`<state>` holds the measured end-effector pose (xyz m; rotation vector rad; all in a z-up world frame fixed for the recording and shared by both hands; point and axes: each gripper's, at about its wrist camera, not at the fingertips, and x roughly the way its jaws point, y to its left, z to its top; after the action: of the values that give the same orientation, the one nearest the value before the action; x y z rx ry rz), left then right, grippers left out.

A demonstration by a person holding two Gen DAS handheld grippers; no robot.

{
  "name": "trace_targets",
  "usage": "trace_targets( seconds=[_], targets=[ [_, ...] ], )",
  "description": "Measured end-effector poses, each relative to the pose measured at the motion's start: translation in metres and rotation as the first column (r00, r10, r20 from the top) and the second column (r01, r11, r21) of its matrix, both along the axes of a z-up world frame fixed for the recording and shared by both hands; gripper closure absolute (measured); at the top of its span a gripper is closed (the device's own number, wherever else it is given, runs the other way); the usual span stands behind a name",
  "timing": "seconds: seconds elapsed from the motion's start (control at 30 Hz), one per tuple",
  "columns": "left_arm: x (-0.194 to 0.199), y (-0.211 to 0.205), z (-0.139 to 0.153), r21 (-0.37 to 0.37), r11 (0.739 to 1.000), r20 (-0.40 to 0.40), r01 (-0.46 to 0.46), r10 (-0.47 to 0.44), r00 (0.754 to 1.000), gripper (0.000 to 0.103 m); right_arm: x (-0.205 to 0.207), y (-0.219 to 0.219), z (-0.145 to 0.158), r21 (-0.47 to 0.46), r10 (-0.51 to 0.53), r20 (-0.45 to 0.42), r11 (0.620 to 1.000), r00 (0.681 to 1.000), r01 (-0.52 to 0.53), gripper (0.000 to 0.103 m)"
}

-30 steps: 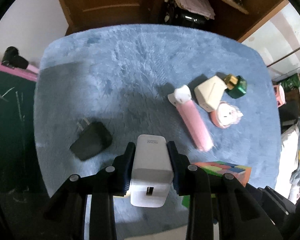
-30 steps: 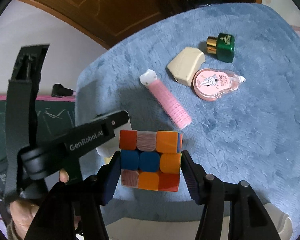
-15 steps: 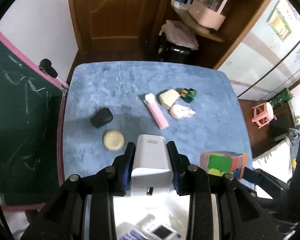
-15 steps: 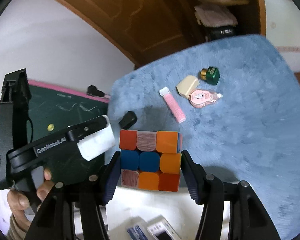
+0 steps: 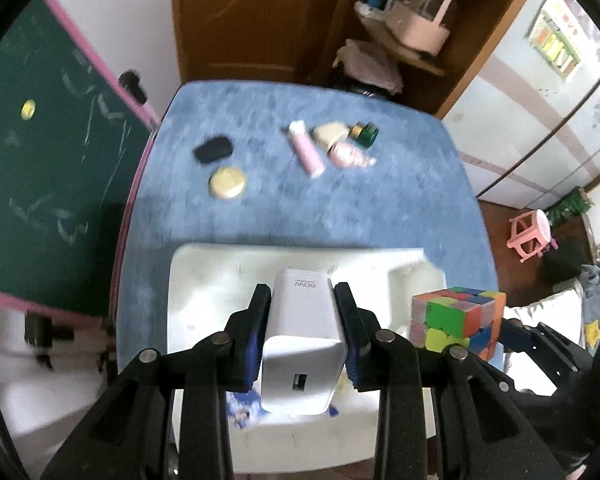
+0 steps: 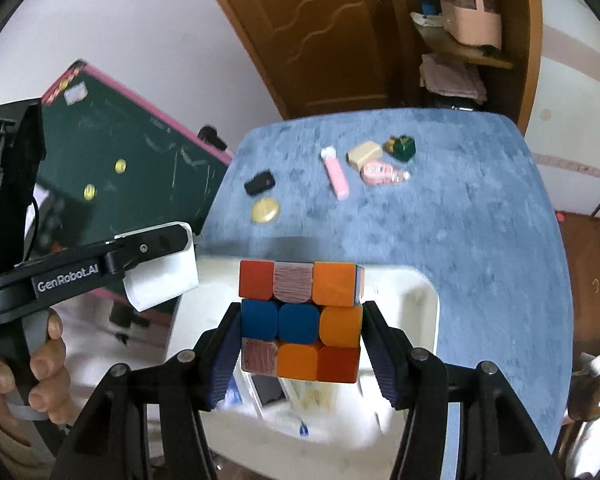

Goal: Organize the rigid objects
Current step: 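Carry the charger cube over the tray with the left tool while the right tool carries the Rubik's cube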

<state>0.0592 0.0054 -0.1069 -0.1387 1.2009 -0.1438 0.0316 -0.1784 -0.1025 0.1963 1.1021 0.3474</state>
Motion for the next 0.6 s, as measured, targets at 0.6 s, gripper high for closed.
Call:
trace_targets(
  seconds=[0.6],
  targets=[
    [-0.061, -0.014, -0.085, 0.110, 0.993, -0.096, -0.036, 0.047, 0.994, 0.068, -0.079, 0.030, -0.077, -0.269, 0.180, -0.103, 0.942, 0.978, -0.201, 0.044]
  ],
)
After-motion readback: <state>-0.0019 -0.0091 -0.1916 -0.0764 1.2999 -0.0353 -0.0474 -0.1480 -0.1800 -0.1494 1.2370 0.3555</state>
